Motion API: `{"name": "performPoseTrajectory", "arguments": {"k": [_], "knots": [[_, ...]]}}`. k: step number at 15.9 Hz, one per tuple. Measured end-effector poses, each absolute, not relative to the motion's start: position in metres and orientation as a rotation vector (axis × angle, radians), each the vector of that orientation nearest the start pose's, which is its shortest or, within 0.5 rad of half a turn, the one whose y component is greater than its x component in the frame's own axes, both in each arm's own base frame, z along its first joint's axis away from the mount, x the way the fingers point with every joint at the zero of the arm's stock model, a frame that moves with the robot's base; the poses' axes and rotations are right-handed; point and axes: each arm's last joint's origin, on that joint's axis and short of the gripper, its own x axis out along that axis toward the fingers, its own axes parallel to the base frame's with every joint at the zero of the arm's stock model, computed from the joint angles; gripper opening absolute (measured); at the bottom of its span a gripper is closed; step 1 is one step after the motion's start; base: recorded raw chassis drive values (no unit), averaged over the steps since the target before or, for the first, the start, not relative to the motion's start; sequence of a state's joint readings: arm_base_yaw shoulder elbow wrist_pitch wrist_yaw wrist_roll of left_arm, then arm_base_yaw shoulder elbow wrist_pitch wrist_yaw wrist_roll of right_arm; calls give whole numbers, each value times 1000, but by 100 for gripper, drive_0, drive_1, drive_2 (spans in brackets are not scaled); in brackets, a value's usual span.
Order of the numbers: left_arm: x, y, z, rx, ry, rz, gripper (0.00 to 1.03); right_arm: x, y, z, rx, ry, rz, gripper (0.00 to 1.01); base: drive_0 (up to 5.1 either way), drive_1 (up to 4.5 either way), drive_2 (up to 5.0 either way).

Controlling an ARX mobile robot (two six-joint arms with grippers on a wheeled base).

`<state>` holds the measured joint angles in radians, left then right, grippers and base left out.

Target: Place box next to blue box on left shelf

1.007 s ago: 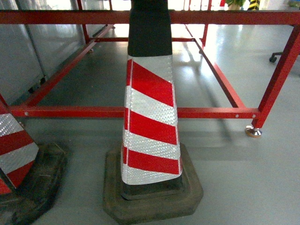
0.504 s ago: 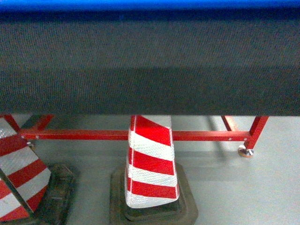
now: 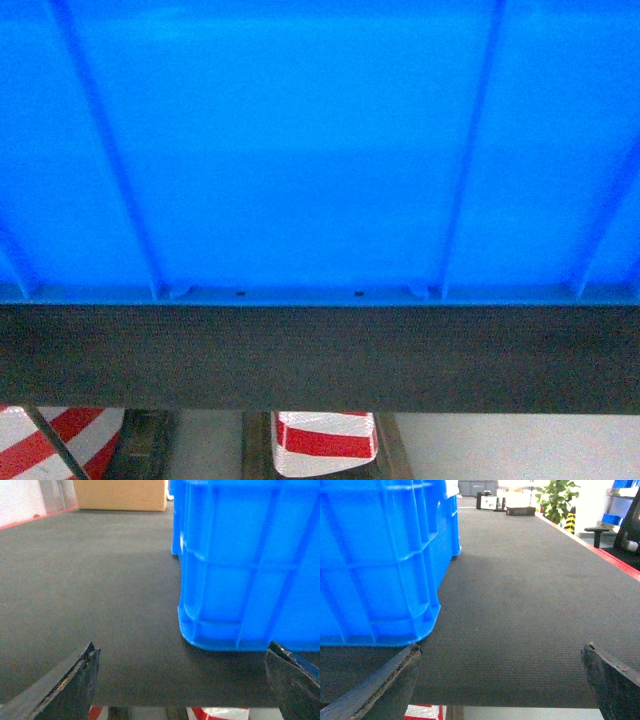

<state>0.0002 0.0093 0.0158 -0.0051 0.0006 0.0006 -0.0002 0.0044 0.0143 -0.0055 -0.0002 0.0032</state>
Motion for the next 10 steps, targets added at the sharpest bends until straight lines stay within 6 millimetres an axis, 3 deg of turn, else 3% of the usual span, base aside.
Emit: {"name": "performPoseTrajectory", "arguments": {"k": [10], "knots": [[97,0,167,1,1,0,98,97,0,168,2,-5,0,98,0,0,0]]}}
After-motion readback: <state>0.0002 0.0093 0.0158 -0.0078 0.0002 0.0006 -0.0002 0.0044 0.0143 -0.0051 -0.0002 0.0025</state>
